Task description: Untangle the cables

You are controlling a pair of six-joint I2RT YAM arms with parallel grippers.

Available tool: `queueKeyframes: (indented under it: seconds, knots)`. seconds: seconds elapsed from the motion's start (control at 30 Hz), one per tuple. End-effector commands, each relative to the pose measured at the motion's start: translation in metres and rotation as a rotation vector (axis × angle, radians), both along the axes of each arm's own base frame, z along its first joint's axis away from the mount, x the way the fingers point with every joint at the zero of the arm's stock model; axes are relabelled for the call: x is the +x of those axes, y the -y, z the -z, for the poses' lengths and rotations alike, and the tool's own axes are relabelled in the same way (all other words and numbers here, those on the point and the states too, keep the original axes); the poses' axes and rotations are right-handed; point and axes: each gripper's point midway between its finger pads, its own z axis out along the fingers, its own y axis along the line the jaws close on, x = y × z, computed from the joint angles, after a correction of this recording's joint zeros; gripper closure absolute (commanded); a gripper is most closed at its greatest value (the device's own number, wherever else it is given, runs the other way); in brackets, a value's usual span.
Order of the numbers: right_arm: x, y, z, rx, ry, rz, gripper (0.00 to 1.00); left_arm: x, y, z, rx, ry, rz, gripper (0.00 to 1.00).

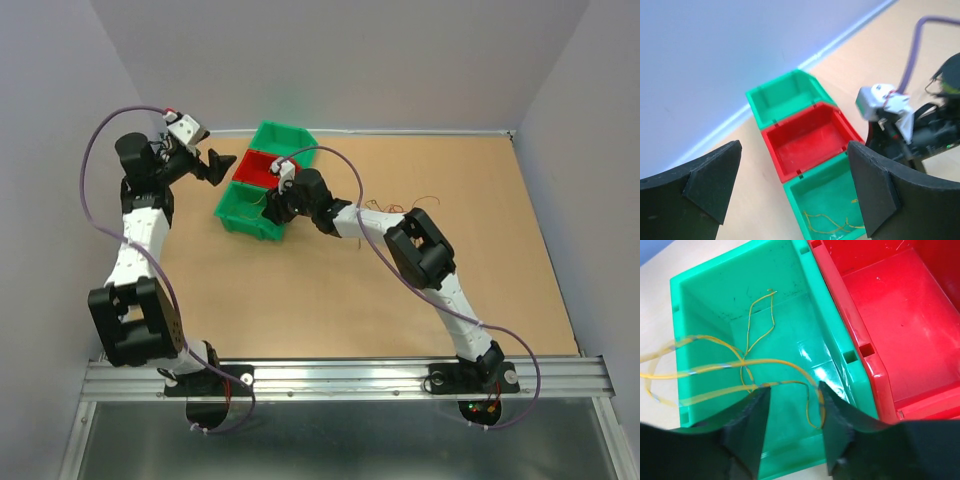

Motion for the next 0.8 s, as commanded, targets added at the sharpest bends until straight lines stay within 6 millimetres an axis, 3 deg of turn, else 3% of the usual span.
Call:
queueKeyframes:
  seconds: [0.0, 0.03, 0.1, 0.23, 0.5, 0.6, 0.77]
  knots:
    - [-0.001, -0.003, -0.066, 0.080, 0.108, 0.005, 0.49, -0.026, 0.007, -0.064, -0.003, 0.208, 0.006, 0.01]
    - [-0.006, 0.001, -0.078, 0.102, 0.128, 0.004, 0.49, -0.037, 0.012, -0.073, 0.000, 0.234, 0.034, 0.01]
    - [-0.011, 0.006, -0.091, 0.126, 0.146, 0.004, 0.48, -0.049, 0.017, -0.072, -0.001, 0.270, 0.072, 0.01]
    - [-0.022, 0.015, -0.106, 0.148, 0.162, -0.003, 0.46, -0.065, 0.011, -0.091, -0.040, 0.375, 0.000, 0.01]
    - [-0.025, 0.013, -0.097, 0.134, 0.158, -0.028, 0.46, -0.062, -0.004, -0.065, -0.129, 0.246, 0.018, 0.01]
    - [-0.029, 0.007, -0.095, 0.142, 0.154, -0.072, 0.36, -0.055, -0.027, -0.071, -0.268, 0.228, -0.161, 0.01]
    - [-0.026, 0.000, -0.091, 0.149, 0.148, -0.079, 0.41, -0.059, -0.032, -0.072, -0.336, 0.202, -0.177, 0.01]
